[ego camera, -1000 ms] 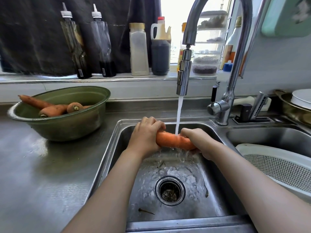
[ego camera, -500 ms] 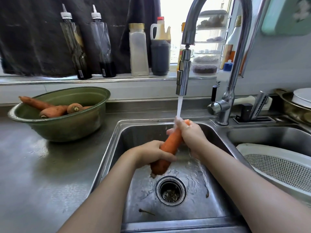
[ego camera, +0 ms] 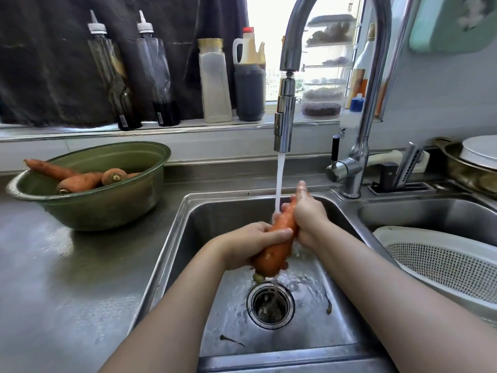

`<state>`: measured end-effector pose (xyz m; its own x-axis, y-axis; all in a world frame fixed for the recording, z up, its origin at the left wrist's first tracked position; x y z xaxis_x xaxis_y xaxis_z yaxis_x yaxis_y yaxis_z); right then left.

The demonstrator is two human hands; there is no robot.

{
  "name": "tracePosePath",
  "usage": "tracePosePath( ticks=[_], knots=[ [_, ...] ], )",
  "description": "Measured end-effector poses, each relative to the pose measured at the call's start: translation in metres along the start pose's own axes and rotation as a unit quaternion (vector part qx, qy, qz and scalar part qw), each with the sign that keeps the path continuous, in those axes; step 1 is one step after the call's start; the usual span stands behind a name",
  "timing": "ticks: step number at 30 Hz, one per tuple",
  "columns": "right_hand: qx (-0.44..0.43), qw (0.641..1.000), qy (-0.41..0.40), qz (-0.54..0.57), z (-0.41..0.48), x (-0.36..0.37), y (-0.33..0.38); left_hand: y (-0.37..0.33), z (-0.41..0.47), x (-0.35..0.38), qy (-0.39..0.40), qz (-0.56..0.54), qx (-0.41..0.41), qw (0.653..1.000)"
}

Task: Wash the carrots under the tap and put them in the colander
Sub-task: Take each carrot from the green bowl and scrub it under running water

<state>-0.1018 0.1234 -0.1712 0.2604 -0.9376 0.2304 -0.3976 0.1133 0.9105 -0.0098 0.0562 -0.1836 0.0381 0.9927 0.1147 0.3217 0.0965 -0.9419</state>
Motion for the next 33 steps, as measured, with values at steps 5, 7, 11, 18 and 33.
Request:
tracePosePath(
  ticks=[5,7,11,18,33],
  knots=[
    [-0.042,0.985,0.168,-0.017,-0.013,0.022,0.006,-0.002,-0.006,-0.033,-0.047,-0.079,0.017,0.996],
    [-0.061,0.980,0.183,-0.037,-0.017,0.026,0.009,0.001,-0.009,-0.042,-0.065,-0.112,0.011,0.992],
    [-0.045,0.993,0.097,-0.055,-0.010,0.016,0.007,0.005,-0.014,-0.041,-0.063,-0.129,-0.031,0.989],
    [-0.003,0.996,-0.062,-0.066,0.012,-0.025,0.000,-0.009,-0.019,-0.053,-0.059,-0.152,0.017,0.986],
    [-0.228,0.851,0.129,-0.456,-0.003,-0.008,0.030,0.021,-0.015,-0.065,-0.141,-0.376,-0.101,0.910]
  ],
)
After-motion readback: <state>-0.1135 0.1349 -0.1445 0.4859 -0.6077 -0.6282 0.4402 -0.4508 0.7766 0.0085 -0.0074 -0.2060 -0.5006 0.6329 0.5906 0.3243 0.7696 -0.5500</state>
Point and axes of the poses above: each hand's wrist, its own z-axis towards the middle knuckle, its own x-axis out of the palm, y = z × x, the point moved 10 cm from there along z, towards the middle knuckle, and after that the axes turned 11 degrees about -z, right-handed, at the moved point
